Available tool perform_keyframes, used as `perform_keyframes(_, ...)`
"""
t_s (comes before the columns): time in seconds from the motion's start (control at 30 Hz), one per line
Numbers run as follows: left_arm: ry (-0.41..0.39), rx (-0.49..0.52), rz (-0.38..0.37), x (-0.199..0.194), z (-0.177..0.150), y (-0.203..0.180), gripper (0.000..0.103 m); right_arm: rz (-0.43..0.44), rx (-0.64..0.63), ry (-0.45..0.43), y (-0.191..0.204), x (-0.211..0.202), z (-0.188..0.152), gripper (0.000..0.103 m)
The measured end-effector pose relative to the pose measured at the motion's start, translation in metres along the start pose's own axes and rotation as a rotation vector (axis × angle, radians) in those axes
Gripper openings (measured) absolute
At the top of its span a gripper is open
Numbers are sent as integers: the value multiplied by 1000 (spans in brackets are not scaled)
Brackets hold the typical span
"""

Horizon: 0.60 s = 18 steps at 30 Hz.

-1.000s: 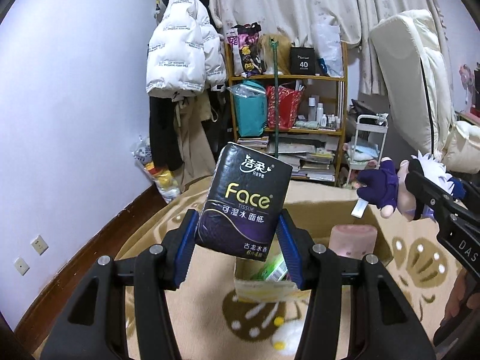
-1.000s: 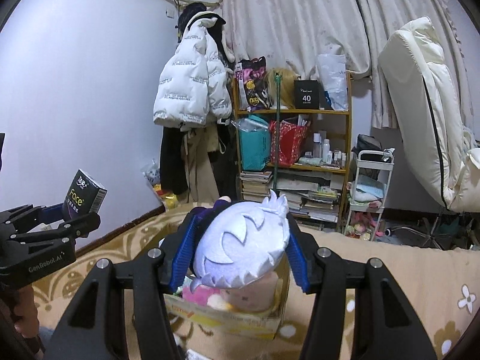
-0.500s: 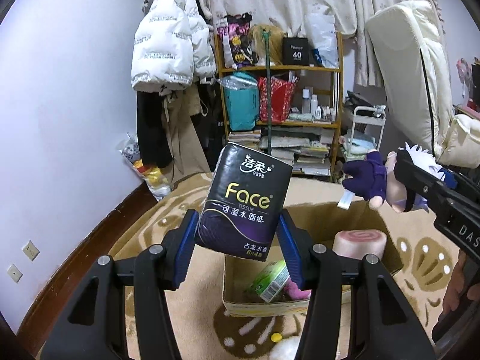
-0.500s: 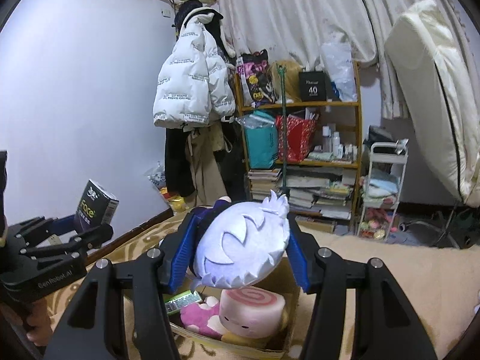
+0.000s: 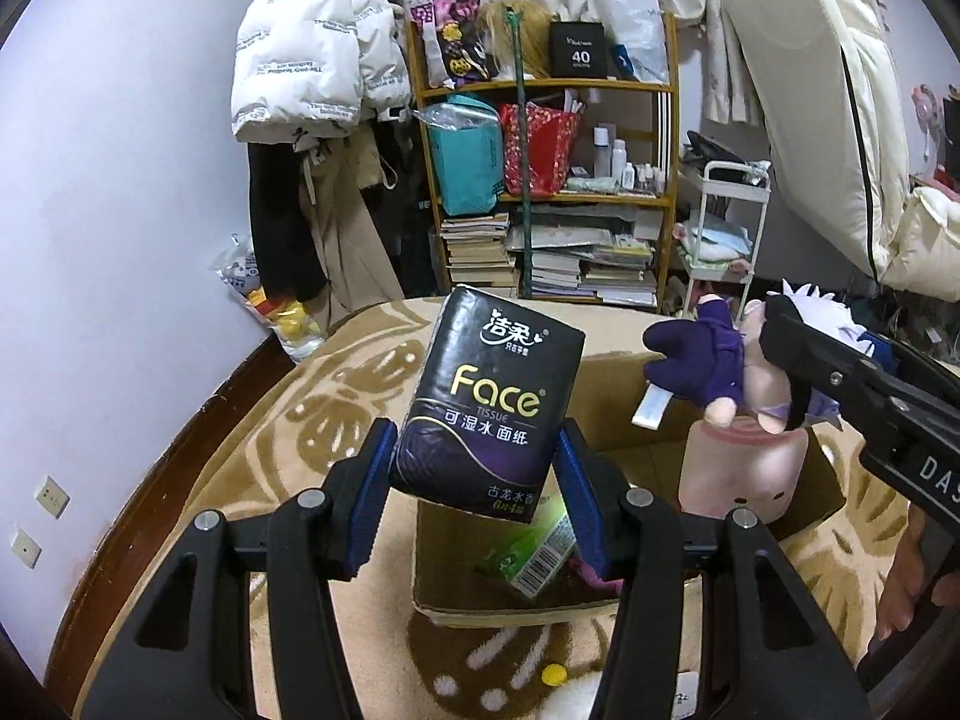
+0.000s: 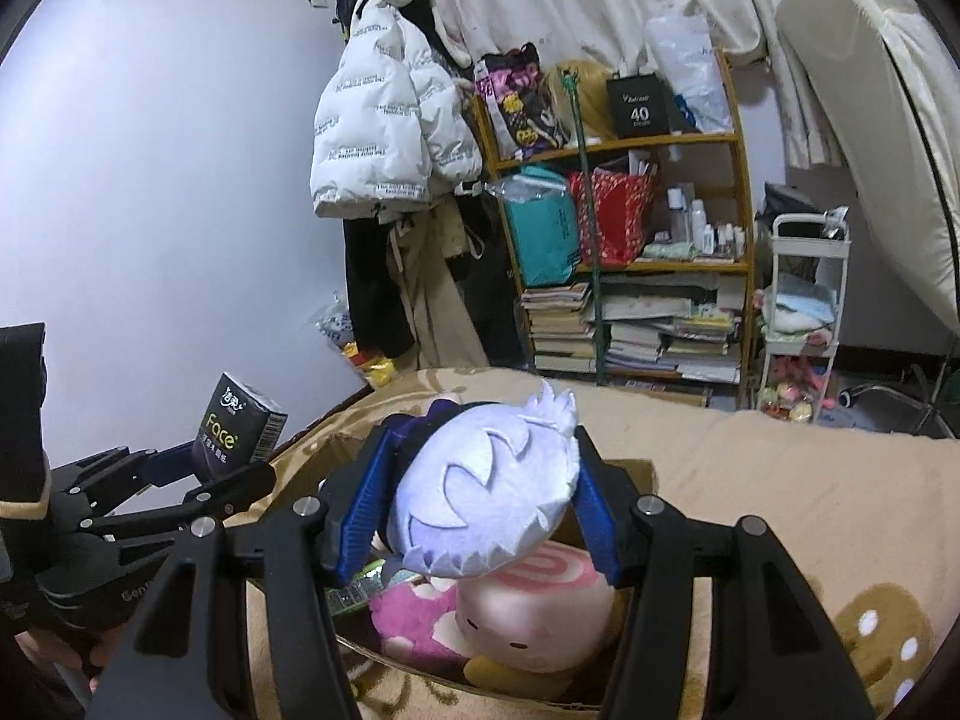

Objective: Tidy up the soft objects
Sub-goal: 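Lift the Face pack over the box with the left tool while the right tool carries the lavender plush there, then open the left tool to drop the Face pack while the right tool drops the lavender plush in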

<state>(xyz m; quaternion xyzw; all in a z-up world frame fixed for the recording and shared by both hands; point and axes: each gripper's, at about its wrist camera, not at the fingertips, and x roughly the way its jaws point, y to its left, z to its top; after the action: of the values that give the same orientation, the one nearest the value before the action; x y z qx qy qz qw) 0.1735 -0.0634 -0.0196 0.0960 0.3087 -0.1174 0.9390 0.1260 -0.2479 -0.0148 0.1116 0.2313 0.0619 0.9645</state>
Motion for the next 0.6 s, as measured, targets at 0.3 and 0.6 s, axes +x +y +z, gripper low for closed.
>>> perform_keyframes(0.3,49,19,-6,18,-9,-8,52,12,53,53,-13,16,-8,63)
perform_keyframes(0.6,64,23,21,19,-9,-7,59,50,76,79,-19,19,-11,71)
